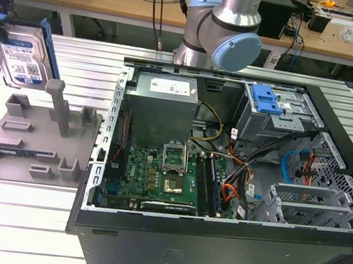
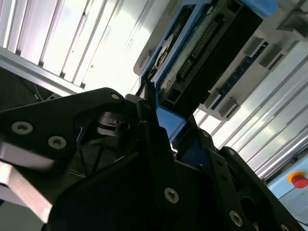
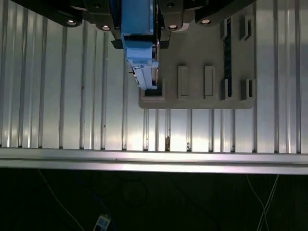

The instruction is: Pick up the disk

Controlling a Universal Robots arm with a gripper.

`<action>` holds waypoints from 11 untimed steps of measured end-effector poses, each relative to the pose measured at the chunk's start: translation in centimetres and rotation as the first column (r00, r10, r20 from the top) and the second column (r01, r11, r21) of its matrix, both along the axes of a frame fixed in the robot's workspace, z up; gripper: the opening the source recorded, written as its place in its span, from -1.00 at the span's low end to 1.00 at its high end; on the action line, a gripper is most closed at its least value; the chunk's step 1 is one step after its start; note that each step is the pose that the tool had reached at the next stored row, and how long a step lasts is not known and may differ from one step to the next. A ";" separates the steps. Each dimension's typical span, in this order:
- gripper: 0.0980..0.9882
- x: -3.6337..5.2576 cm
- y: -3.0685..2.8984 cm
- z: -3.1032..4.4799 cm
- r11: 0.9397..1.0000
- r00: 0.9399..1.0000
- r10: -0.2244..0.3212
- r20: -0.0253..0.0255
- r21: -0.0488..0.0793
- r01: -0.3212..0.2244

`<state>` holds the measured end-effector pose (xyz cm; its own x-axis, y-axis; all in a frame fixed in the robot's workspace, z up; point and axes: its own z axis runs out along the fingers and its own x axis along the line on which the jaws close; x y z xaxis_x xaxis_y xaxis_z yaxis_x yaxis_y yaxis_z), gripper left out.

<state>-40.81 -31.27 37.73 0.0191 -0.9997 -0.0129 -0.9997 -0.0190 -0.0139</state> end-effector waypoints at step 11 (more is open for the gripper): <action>-0.39 0.00 -0.14 4.88 0.999 1.000 0.000 0.000 0.041 0.000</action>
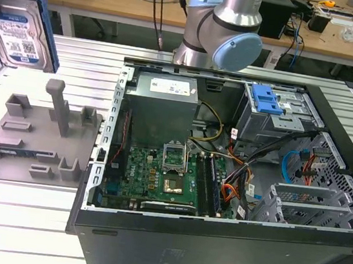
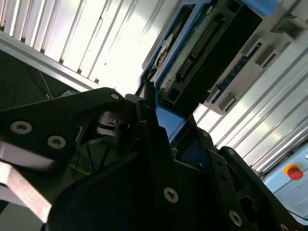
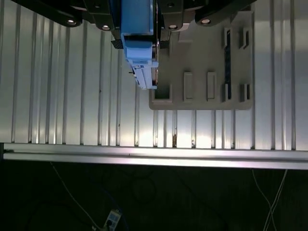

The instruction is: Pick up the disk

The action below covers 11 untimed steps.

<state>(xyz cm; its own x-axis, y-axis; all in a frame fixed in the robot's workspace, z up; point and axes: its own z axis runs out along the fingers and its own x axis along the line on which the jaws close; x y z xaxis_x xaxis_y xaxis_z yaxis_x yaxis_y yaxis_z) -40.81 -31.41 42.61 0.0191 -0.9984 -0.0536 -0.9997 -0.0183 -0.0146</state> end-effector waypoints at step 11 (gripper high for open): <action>-0.39 0.26 -0.01 6.33 1.000 1.000 0.000 0.000 0.014 0.000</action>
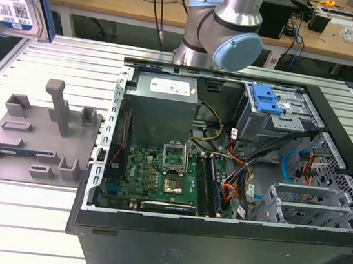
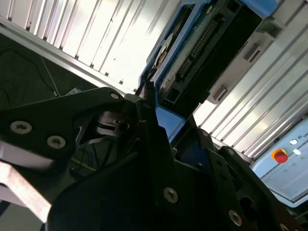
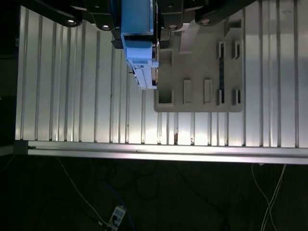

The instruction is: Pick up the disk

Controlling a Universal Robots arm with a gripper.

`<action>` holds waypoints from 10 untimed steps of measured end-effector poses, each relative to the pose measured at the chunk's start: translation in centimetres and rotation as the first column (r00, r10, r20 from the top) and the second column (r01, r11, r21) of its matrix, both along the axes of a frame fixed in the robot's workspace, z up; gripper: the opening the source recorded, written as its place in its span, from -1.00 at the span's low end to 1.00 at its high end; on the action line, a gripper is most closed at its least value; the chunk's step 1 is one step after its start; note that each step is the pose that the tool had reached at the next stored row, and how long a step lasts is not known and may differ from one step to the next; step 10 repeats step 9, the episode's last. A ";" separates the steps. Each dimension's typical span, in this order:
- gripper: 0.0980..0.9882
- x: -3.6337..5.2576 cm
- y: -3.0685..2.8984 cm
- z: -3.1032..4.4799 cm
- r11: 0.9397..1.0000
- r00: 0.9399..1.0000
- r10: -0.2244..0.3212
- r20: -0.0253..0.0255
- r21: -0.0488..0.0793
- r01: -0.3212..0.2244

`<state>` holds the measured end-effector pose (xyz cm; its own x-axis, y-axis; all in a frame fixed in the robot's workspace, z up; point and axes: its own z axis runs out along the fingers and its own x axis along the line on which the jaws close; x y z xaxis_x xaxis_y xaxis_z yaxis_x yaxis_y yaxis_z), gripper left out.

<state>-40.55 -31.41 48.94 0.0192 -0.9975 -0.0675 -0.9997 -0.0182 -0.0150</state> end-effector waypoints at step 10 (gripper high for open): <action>-0.39 0.10 0.00 0.83 1.000 1.000 0.000 0.000 0.002 0.000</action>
